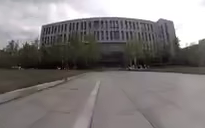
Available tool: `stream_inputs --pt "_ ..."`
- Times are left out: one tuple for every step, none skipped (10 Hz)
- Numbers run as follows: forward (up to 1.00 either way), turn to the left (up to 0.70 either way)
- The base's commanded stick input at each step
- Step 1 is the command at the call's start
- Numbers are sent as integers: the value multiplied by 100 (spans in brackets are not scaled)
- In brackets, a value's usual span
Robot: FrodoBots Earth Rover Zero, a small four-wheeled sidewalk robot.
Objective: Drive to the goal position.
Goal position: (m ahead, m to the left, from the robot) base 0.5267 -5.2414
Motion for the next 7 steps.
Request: stream_inputs --pt "100 2" --pt "100 2" --pt "100 2" --pt "100 2" --pt "100 2" --pt "100 2" --pt "100 -11"
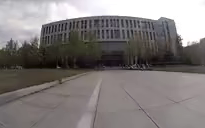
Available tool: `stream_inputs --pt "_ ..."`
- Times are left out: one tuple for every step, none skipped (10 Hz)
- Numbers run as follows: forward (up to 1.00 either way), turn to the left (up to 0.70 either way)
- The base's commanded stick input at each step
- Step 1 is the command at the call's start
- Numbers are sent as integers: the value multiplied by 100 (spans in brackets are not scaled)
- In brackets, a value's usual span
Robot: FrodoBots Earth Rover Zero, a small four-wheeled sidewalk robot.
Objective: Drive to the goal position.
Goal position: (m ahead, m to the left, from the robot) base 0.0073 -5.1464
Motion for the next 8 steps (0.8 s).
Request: stream_inputs --pt "100 -33" --pt "100 -16" --pt "100 2" --pt "100 2" --pt "100 2" --pt "100 2" --pt "100 2" --pt "100 2"
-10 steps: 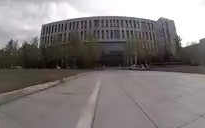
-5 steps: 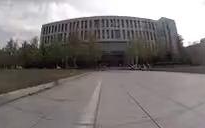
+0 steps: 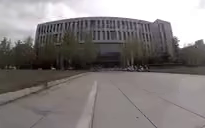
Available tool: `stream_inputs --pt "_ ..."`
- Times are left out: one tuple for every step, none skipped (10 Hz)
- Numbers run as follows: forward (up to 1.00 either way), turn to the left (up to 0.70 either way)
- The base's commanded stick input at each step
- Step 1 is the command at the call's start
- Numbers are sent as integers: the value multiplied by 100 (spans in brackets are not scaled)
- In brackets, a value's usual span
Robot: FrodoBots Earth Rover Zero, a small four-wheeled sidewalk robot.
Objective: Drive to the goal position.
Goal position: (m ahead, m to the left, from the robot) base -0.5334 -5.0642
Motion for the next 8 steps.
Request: stream_inputs --pt "100 2" --pt "100 2" --pt "100 2" --pt "100 2" --pt "100 2" --pt "100 2" --pt "100 2" --pt "100 2"
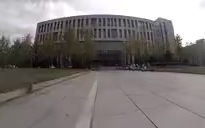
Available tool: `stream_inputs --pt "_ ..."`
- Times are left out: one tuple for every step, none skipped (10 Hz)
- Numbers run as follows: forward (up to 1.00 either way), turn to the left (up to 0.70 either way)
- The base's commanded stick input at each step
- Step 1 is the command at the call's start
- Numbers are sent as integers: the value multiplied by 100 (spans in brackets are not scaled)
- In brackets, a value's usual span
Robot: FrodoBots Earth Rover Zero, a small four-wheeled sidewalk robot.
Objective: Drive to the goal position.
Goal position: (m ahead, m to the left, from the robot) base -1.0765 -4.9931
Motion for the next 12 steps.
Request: stream_inputs --pt "100 2" --pt "100 2" --pt "100 2" --pt "100 2" --pt "100 2" --pt "100 2" --pt "100 2" --pt "100 2" --pt "100 2" --pt "100 2" --pt "100 2" --pt "100 2"
